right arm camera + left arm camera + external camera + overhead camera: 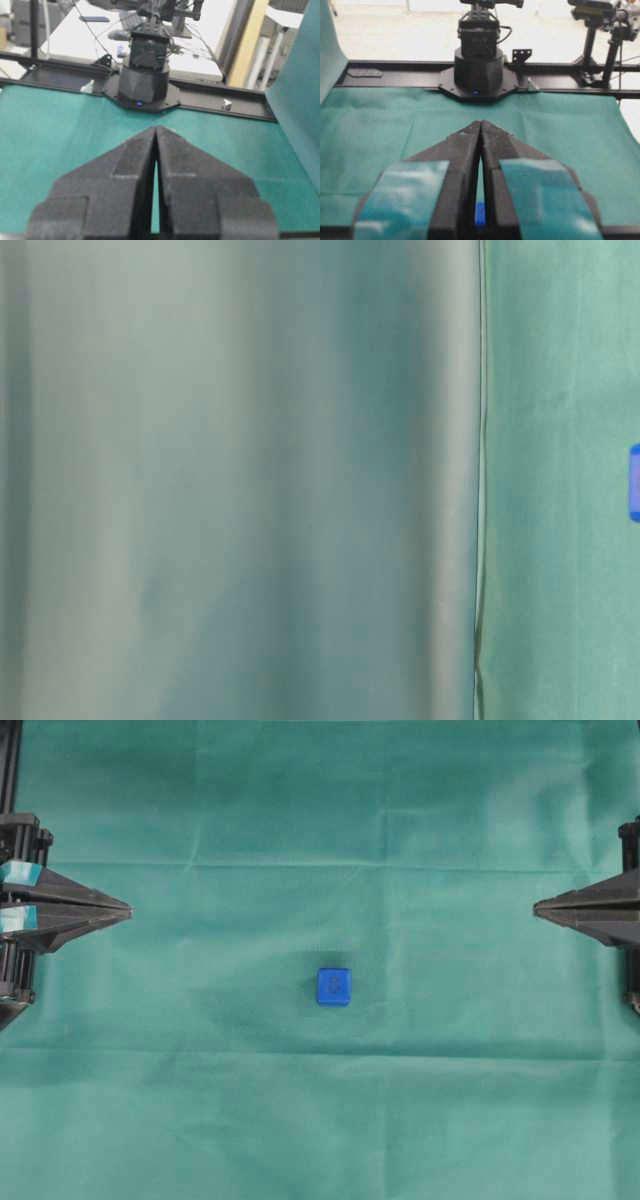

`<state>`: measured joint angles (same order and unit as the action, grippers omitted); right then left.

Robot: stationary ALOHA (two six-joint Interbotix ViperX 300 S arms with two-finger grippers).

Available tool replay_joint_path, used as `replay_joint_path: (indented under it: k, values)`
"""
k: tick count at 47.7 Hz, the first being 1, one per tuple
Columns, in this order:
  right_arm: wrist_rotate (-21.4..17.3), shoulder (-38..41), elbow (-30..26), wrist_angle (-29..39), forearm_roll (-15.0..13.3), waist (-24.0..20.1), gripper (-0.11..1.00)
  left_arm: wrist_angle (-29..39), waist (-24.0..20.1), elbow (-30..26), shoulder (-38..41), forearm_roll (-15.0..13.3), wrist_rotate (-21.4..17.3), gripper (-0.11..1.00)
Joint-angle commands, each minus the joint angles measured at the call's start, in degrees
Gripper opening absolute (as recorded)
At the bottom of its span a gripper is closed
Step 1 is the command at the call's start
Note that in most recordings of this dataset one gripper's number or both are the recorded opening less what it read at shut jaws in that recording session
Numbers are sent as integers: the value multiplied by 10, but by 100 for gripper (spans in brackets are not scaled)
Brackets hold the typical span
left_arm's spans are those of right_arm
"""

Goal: Handover the blue block to the right arm after grasping it with the left arm, then place it in the designated position.
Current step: 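Open both grippers at their start positions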

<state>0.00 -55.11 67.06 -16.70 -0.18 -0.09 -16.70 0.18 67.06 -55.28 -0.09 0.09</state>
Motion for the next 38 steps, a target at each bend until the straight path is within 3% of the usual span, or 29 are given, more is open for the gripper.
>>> replay_joint_path:
  k: [1,30,34,38]
  values:
    - [-5,3,-11,-2,4,4,0,5,-1,-10,6,0,-4,2]
    - [-31,9,-26,52,7,5,0,28,-1,-23,8,0,-1,2]
    - [-32,7,-28,53,6,6,0,28,-1,-24,7,0,0,11]
    - [-32,2,-29,54,6,10,0,25,-1,-25,7,1,0,29]
